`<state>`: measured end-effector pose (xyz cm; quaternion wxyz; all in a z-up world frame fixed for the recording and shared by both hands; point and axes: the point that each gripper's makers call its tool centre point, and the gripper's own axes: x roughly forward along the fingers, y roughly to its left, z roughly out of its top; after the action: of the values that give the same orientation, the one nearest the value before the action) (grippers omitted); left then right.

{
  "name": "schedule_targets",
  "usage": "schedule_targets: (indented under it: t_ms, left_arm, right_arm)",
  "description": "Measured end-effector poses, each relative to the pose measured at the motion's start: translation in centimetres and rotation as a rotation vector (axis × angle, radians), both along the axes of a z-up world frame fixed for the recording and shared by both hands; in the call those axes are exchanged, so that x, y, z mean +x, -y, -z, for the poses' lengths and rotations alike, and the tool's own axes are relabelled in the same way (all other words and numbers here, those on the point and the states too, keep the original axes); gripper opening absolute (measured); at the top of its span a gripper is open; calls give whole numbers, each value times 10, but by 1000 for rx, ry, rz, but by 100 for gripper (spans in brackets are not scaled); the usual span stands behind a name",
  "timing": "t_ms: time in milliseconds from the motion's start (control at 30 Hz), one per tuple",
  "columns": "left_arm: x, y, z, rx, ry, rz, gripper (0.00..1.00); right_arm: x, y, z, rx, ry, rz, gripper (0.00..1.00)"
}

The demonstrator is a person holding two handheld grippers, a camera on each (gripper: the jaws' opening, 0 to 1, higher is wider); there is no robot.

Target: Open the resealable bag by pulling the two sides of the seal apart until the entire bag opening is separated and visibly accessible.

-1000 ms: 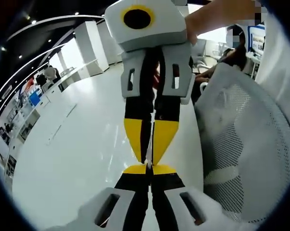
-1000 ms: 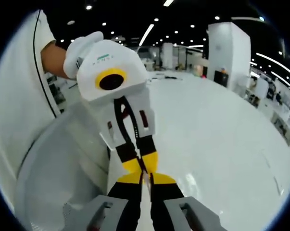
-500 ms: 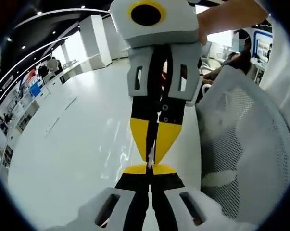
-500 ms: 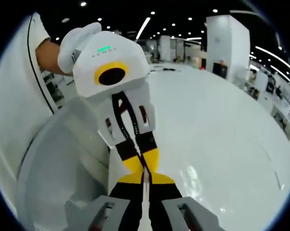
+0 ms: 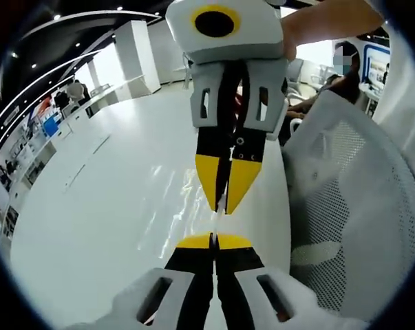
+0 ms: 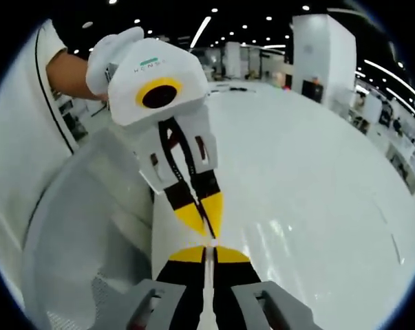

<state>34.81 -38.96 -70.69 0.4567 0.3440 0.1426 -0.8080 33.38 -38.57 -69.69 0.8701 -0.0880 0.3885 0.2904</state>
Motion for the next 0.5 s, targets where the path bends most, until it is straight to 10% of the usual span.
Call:
schedule_targets:
  t_ms: [500]
  left_arm:
    - [2, 2, 0, -9, -14, -8, 0]
  right_arm:
    - [-25, 27, 10, -23, -40, 46, 0]
